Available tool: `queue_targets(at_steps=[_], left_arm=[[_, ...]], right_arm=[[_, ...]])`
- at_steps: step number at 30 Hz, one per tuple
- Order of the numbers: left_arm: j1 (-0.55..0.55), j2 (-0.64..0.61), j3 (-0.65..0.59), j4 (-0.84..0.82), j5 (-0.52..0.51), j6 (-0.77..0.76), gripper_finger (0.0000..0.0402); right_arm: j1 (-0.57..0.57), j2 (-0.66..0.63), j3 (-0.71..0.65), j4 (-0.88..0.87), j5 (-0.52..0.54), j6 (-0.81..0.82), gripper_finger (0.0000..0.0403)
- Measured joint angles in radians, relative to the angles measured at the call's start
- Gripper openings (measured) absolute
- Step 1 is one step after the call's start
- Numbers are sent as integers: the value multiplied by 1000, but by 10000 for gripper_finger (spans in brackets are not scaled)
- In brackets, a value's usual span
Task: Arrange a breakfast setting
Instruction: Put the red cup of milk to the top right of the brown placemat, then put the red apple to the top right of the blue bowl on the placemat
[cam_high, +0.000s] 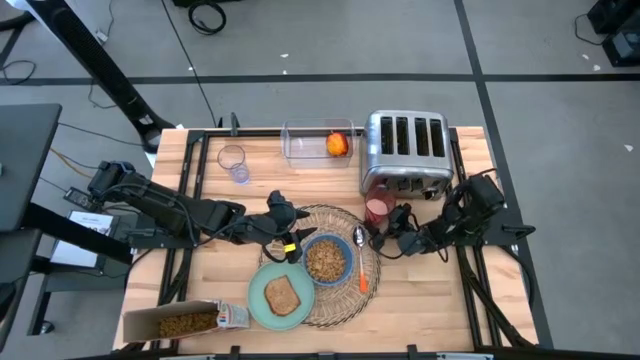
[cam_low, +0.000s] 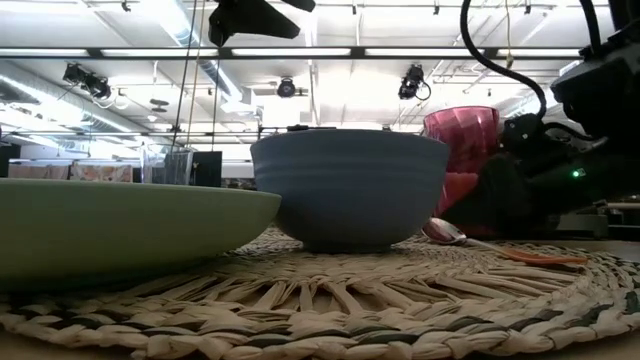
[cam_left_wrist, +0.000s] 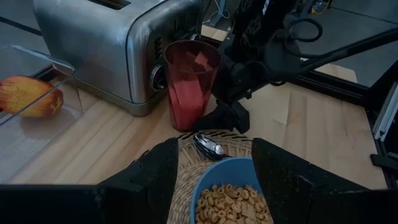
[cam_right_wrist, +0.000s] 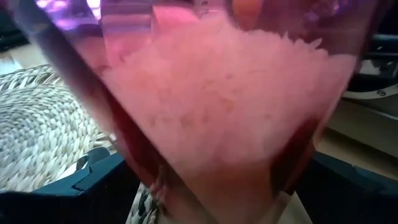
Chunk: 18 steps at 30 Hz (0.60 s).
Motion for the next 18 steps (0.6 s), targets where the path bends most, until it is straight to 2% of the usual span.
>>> queue_targets(at_steps=[8, 18], left_arm=[[0, 0, 0, -1, 0, 0, 211], [0, 0, 0, -1, 0, -11, 211]], right_arm=[[24, -66, -1, -153, -52, 82, 385], [57, -249, -46, -404, -149, 190, 379]])
